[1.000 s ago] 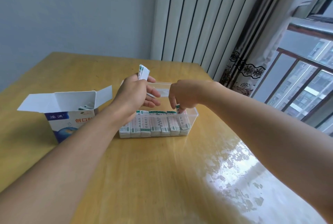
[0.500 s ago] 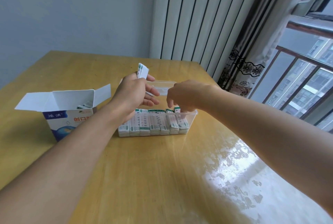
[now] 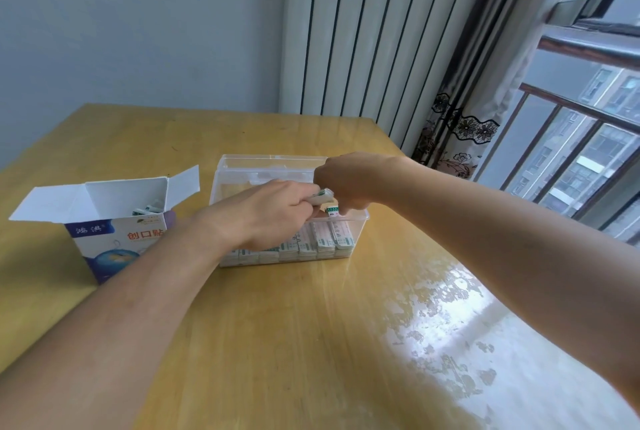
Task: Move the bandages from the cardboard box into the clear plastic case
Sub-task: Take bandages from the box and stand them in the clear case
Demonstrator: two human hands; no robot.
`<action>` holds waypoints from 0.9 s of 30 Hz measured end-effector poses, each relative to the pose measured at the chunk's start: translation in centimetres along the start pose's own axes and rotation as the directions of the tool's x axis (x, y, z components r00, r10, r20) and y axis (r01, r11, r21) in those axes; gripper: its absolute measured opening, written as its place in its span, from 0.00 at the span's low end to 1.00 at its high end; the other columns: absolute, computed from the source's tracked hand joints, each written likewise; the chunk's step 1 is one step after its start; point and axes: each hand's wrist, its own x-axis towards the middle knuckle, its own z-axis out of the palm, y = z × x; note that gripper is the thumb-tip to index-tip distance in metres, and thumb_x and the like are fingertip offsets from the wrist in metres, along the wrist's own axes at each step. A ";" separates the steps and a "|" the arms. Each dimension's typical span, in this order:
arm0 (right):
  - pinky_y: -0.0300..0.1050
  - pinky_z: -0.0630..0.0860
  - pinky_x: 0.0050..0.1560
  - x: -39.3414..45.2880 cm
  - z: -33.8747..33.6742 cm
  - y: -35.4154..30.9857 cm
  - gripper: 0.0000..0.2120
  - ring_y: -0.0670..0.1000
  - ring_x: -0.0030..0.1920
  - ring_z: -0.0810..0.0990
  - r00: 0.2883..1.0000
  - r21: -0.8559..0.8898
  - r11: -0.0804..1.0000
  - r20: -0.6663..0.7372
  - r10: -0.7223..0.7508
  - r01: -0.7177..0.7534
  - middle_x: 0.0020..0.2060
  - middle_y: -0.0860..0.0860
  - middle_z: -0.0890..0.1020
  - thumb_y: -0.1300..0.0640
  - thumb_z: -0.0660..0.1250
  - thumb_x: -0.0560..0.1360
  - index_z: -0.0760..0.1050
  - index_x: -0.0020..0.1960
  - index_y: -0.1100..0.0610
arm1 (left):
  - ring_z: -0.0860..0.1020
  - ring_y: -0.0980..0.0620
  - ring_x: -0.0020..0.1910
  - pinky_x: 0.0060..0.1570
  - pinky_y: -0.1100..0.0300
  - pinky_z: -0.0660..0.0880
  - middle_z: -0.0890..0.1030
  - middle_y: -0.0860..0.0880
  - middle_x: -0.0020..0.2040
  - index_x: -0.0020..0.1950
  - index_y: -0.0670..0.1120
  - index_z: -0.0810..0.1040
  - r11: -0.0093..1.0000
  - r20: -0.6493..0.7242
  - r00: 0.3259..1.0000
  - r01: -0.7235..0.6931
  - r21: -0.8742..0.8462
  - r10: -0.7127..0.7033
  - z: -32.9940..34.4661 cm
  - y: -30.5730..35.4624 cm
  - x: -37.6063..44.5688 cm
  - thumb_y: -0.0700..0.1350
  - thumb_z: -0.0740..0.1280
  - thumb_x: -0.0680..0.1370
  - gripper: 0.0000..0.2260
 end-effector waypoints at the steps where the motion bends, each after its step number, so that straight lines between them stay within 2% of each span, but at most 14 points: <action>1: 0.41 0.68 0.39 -0.2 0.0 0.3 0.21 0.50 0.45 0.74 1.000 0.023 1.000 0.003 -0.002 0.002 0.47 0.46 0.76 0.58 0.73 0.77 0.73 0.68 0.55 | 0.72 0.47 0.39 0.43 0.47 0.70 0.75 0.48 0.40 0.47 0.44 0.72 1.000 0.008 1.000 -0.001 0.000 0.001 0.0 0.3 0.1 0.44 0.53 0.83 0.10; 3: 0.37 0.64 0.33 -0.1 -0.1 0.5 0.19 0.47 0.43 0.73 1.000 0.071 0.997 0.018 -0.021 0.020 0.50 0.47 0.79 0.60 0.70 0.78 0.74 0.68 0.56 | 0.75 0.46 0.44 0.49 0.45 0.73 0.78 0.48 0.45 0.50 0.46 0.73 1.000 0.020 1.000 0.011 -0.010 -0.011 0.0 0.2 0.0 0.47 0.52 0.83 0.11; 6: 0.34 0.62 0.30 -0.1 -0.1 0.9 0.14 0.40 0.35 0.70 0.999 0.083 0.996 0.039 -0.037 0.034 0.42 0.43 0.77 0.62 0.67 0.80 0.76 0.66 0.56 | 0.76 0.48 0.51 0.57 0.47 0.74 0.79 0.51 0.50 0.53 0.52 0.73 0.998 0.058 0.997 0.045 -0.033 -0.043 0.1 0.3 0.2 0.49 0.52 0.84 0.11; 9: 0.35 0.63 0.31 0.0 0.1 0.8 0.08 0.43 0.35 0.71 0.998 0.039 0.998 0.046 -0.047 0.046 0.35 0.39 0.72 0.64 0.64 0.81 0.77 0.53 0.52 | 0.76 0.48 0.55 0.60 0.47 0.73 0.79 0.51 0.53 0.52 0.53 0.73 0.993 0.088 0.991 0.106 -0.045 -0.102 0.1 0.4 0.2 0.51 0.52 0.85 0.11; 11: 0.37 0.65 0.32 0.0 0.2 0.8 0.09 0.43 0.34 0.71 0.998 0.012 0.999 0.037 -0.046 0.046 0.34 0.40 0.70 0.64 0.64 0.81 0.78 0.55 0.52 | 0.76 0.47 0.58 0.64 0.44 0.72 0.80 0.49 0.56 0.55 0.51 0.74 0.990 0.103 0.987 0.129 -0.057 -0.123 0.1 0.5 0.3 0.52 0.52 0.85 0.13; 14: 0.38 0.66 0.31 0.1 0.3 0.8 0.09 0.43 0.33 0.70 0.999 0.004 0.999 0.029 -0.037 0.037 0.35 0.42 0.71 0.63 0.64 0.81 0.78 0.59 0.54 | 0.74 0.59 0.60 0.65 0.52 0.68 0.83 0.58 0.55 0.62 0.52 0.75 0.979 0.157 0.974 0.180 -0.100 -0.163 0.2 1.0 0.5 0.53 0.50 0.86 0.16; 17: 0.40 0.67 0.32 0.2 0.5 0.8 0.07 0.45 0.34 0.72 0.999 0.033 0.999 0.033 -0.011 0.010 0.36 0.44 0.73 0.63 0.65 0.80 0.77 0.51 0.52 | 0.71 0.56 0.66 0.63 0.54 0.67 0.84 0.61 0.56 0.66 0.60 0.73 0.975 0.187 0.967 0.196 -0.107 -0.174 0.2 1.0 0.6 0.53 0.50 0.86 0.15; 19: 0.39 0.66 0.31 0.2 0.5 0.8 0.08 0.44 0.33 0.71 1.000 0.050 0.999 0.021 -0.001 0.000 0.37 0.44 0.73 0.62 0.65 0.81 0.75 0.48 0.50 | 0.70 0.57 0.67 0.61 0.57 0.64 0.84 0.61 0.57 0.67 0.59 0.73 0.973 0.186 0.966 0.203 -0.107 -0.181 0.1 1.2 0.7 0.53 0.50 0.86 0.15; 21: 0.38 0.63 0.30 0.1 0.7 0.7 0.10 0.43 0.35 0.71 1.000 0.067 0.998 0.007 0.002 -0.002 0.40 0.42 0.73 0.61 0.65 0.81 0.77 0.59 0.50 | 0.70 0.57 0.65 0.59 0.58 0.63 0.82 0.62 0.58 0.65 0.54 0.74 0.973 0.176 0.966 0.207 -0.100 -0.188 0.1 1.5 0.6 0.54 0.49 0.86 0.17; 23: 0.38 0.67 0.35 0.0 0.8 0.7 0.18 0.45 0.40 0.74 1.000 0.087 0.996 0.009 0.004 -0.005 0.48 0.43 0.76 0.60 0.67 0.81 0.73 0.70 0.52 | 0.71 0.57 0.62 0.56 0.59 0.65 0.81 0.61 0.60 0.65 0.47 0.75 0.974 0.165 0.968 0.206 -0.095 -0.189 0.0 1.8 0.5 0.56 0.48 0.86 0.21; 25: 0.41 0.71 0.43 -0.1 1.0 0.7 0.20 0.48 0.46 0.76 1.000 0.097 0.995 0.020 -0.003 0.001 0.55 0.44 0.79 0.60 0.67 0.80 0.71 0.72 0.53 | 0.71 0.57 0.62 0.55 0.59 0.64 0.80 0.62 0.59 0.65 0.45 0.76 0.975 0.157 0.970 0.201 -0.100 -0.184 0.0 1.9 0.5 0.56 0.47 0.86 0.23; 27: 0.40 0.69 0.40 -0.2 1.1 0.7 0.20 0.47 0.43 0.74 0.999 0.105 0.995 0.033 -0.006 0.003 0.51 0.44 0.77 0.59 0.67 0.81 0.71 0.71 0.53 | 0.71 0.56 0.63 0.57 0.59 0.62 0.78 0.64 0.52 0.66 0.44 0.76 0.972 0.154 0.970 0.204 -0.112 -0.186 0.1 1.8 0.5 0.56 0.48 0.86 0.24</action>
